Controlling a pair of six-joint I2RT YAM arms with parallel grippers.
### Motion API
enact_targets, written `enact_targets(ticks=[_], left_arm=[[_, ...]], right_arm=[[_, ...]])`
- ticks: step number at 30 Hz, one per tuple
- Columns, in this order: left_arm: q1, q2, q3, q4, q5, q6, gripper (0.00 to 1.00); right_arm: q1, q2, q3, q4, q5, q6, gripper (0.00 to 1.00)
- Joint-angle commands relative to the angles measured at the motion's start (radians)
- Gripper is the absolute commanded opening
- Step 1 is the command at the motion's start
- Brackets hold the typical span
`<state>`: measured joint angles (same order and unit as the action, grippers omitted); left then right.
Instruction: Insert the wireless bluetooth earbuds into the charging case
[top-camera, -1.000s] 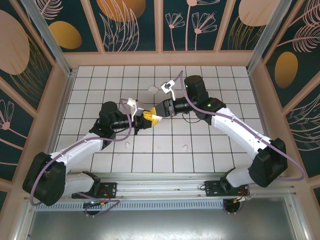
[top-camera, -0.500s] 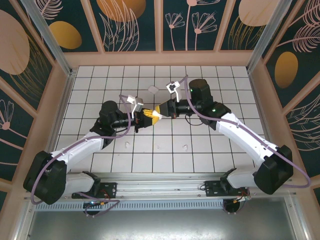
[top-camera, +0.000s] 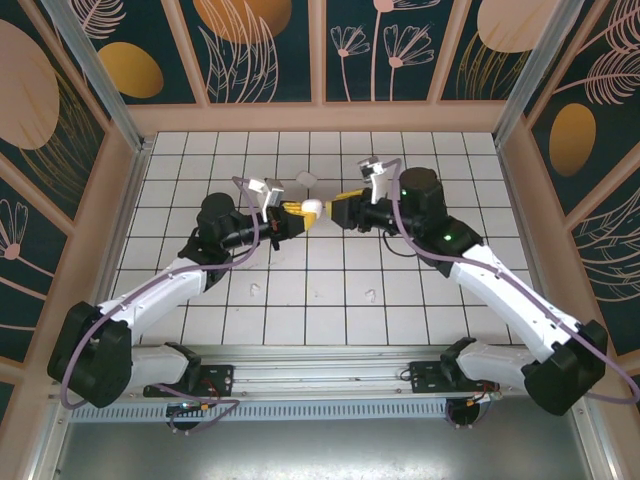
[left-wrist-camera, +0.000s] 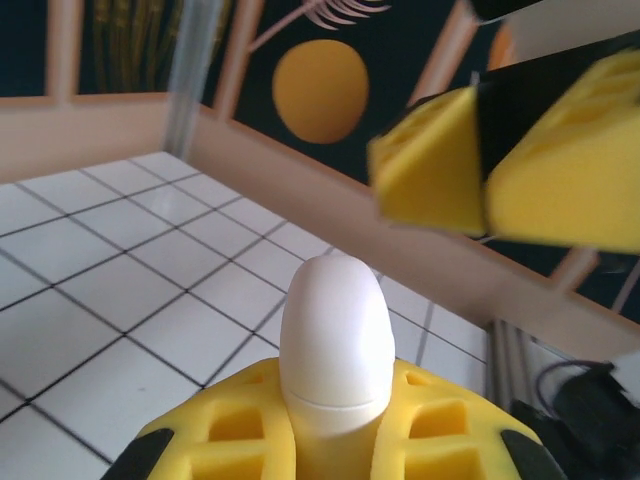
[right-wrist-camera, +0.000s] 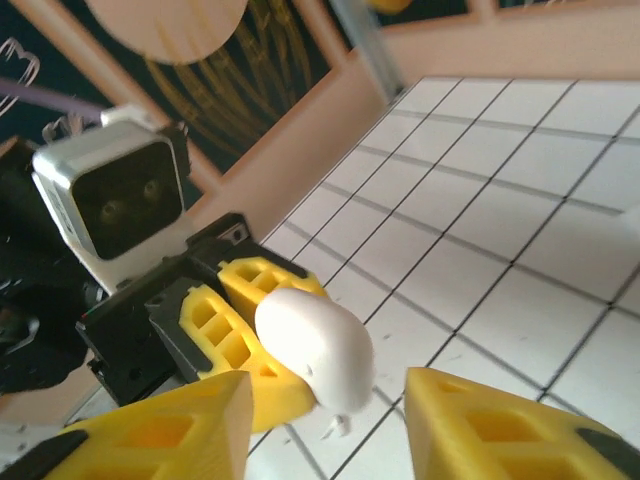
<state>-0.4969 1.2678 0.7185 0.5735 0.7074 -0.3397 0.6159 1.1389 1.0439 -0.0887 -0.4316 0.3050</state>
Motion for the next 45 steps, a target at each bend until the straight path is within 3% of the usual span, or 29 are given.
enact_targets(ticks=[1, 8, 13, 21, 27, 37, 45], left_arm=[[0.014, -0.022, 0.016, -0.074, -0.131, 0.047, 0.00], [0.081, 0.064, 0.053, -0.198, -0.207, 0.019, 0.00], [0.211, 0.147, 0.020, -0.114, -0.139, -0.063, 0.00], [0.359, 0.385, 0.142, -0.256, -0.108, -0.117, 0.00], [0.384, 0.563, 0.210, -0.360, -0.174, -0.104, 0.00], [0.384, 0.664, 0.248, -0.461, -0.236, -0.080, 0.01], [0.382, 0.624, 0.291, -0.547, -0.315, -0.029, 0.24]], right_arm=[[-0.054, -0.076, -0.021, -0.008, 0.135, 0.012, 0.49], [-0.149, -0.081, -0.084, -0.053, 0.175, 0.077, 0.51], [-0.206, -0.077, -0.133, -0.072, 0.180, 0.121, 0.51], [-0.282, 0.002, -0.196, -0.053, 0.086, 0.189, 0.51], [-0.285, 0.028, -0.229, -0.028, 0.045, 0.190, 0.51], [-0.292, 0.063, -0.266, 0.004, 0.005, 0.185, 0.51], [-0.291, 0.135, -0.228, 0.017, -0.023, 0.175, 0.52]])
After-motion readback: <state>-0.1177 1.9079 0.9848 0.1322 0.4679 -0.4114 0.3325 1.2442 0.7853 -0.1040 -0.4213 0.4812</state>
